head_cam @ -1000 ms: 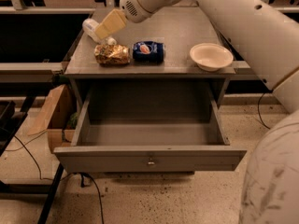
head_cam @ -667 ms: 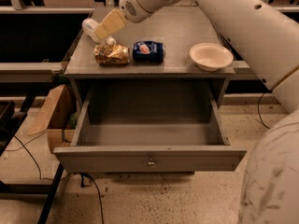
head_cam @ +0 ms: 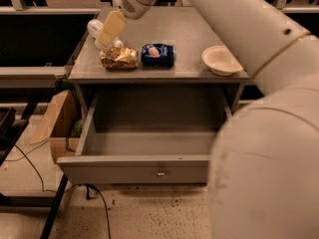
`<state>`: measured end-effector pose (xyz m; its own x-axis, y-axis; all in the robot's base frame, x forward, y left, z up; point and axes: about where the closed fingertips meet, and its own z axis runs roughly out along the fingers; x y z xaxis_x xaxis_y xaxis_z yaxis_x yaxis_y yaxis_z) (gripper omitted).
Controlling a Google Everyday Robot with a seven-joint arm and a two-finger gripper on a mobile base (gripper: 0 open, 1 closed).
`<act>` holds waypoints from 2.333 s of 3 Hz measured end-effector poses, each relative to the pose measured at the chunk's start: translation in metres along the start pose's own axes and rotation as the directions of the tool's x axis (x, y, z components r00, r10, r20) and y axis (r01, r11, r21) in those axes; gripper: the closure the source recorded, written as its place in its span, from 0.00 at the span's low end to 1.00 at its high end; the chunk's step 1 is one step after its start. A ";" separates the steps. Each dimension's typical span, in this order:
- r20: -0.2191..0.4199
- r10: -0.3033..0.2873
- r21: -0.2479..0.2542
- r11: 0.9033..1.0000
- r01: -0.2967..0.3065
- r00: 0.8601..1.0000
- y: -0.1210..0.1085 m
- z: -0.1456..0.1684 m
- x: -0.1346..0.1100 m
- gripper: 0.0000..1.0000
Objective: Place orange can into top drawer
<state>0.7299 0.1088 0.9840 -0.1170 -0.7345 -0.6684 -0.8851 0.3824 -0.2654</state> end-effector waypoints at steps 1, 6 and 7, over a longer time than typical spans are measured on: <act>-0.129 -0.115 -0.046 0.993 0.110 0.985 0.003 0.019 -0.007 0.00; -0.358 -0.118 -0.221 0.974 0.039 0.926 0.021 0.082 0.047 0.00; -0.331 -0.097 -0.218 0.976 0.024 0.939 0.016 0.101 0.051 0.00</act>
Offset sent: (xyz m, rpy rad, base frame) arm 0.0055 0.0078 -0.0484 -0.4674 0.2508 0.1550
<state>0.7551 0.1341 0.8760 -0.1726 -0.9122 -0.3717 -0.9647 0.2328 -0.1234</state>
